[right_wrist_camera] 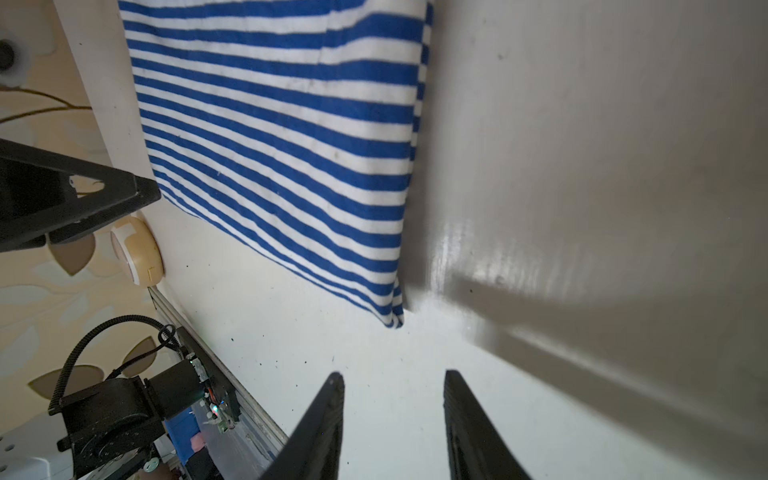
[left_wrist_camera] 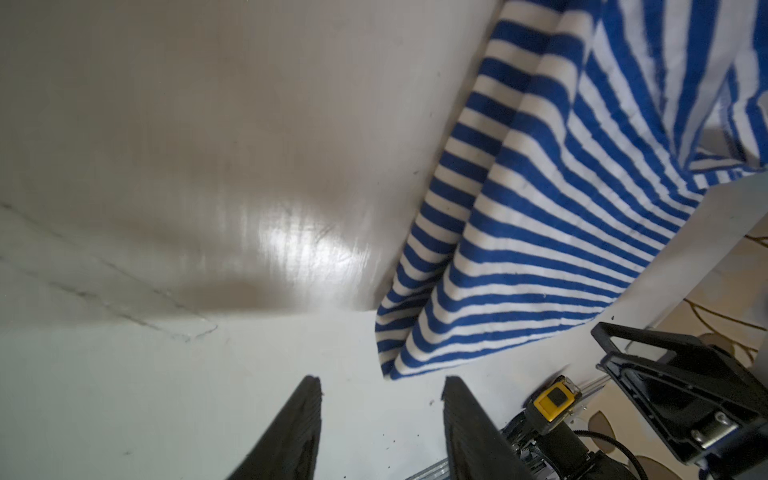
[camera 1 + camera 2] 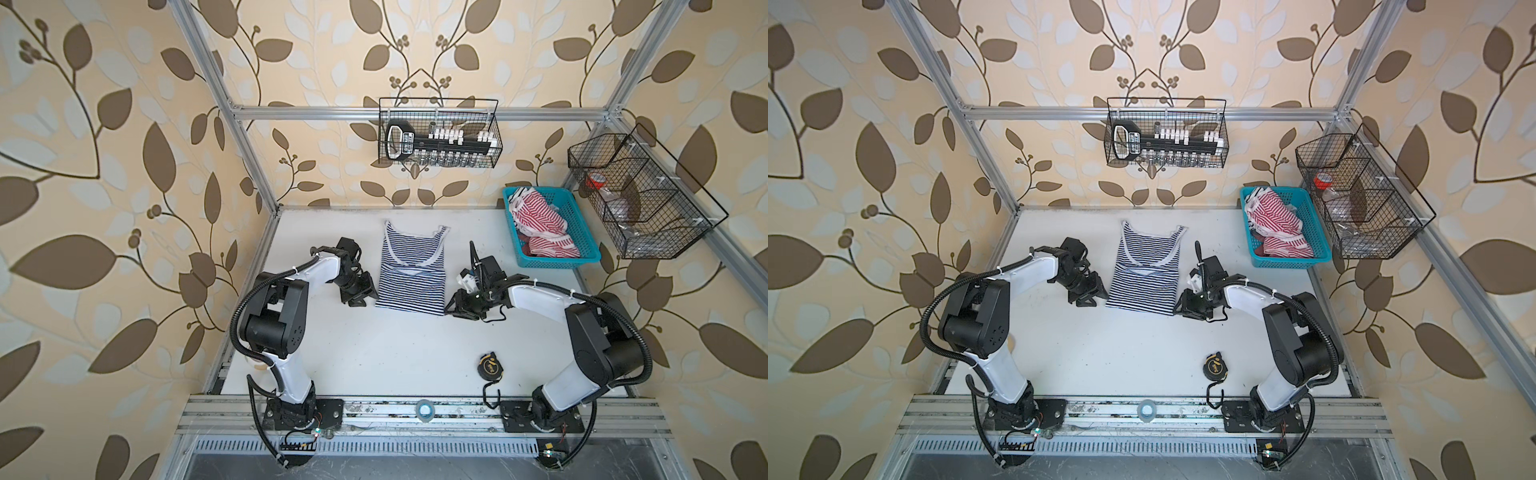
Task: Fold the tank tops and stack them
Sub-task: 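Move both grippers back to the folded edge nearest the robot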
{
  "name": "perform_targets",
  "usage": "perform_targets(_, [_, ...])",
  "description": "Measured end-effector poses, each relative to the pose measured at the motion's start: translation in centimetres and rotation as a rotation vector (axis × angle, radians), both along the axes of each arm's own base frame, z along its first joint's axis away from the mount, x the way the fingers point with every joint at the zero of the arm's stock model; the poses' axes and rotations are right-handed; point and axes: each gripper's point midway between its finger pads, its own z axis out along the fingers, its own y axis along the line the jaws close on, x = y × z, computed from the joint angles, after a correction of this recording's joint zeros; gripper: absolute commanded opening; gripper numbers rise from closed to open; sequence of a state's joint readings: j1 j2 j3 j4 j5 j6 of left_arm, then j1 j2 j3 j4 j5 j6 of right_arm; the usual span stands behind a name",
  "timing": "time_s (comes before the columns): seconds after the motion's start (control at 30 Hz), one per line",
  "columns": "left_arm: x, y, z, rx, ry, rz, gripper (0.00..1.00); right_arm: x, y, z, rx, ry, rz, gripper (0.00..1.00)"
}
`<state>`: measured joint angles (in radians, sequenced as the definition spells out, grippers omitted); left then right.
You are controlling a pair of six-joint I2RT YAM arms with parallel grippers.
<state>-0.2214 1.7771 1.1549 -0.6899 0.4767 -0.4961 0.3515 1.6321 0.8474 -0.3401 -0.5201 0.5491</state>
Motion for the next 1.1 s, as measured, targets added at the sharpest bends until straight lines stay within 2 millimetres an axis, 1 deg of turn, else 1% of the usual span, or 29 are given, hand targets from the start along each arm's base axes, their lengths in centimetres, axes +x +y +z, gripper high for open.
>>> perform_targets(0.17, [1.0, -0.6, 0.2, -0.032, -0.044, 0.007, 0.51, 0.3, 0.8, -0.7, 0.025, 0.001, -0.012, 0.42])
perform_targets(0.3, [1.0, -0.8, -0.2, -0.046, -0.038, 0.014, 0.52, 0.2, 0.9, -1.6, 0.037, 0.019, -0.027, 0.42])
perform_targets(0.53, [0.0, -1.7, -2.2, -0.06, 0.017, 0.009, 0.51, 1.0, 1.5, -1.5, 0.075, 0.006, -0.04, 0.43])
perform_targets(0.7, [-0.2, -2.2, -2.2, -0.086, 0.022, 0.003, 0.5, 1.3, 1.9, -1.5, 0.099, 0.002, -0.047, 0.42])
perform_targets(0.93, [-0.6, -2.8, -2.5, -0.117, 0.029, 0.0, 0.38, 1.3, 2.2, -1.8, 0.118, 0.008, -0.054, 0.31])
perform_targets(1.0, [-0.9, -3.1, -2.6, -0.125, 0.034, -0.004, 0.31, 1.3, 2.2, -1.9, 0.121, 0.01, -0.056, 0.27])
perform_targets(1.1, [-1.1, -3.1, -2.9, -0.128, 0.045, 0.003, 0.19, 1.2, 2.3, -2.2, 0.12, 0.017, -0.058, 0.17])
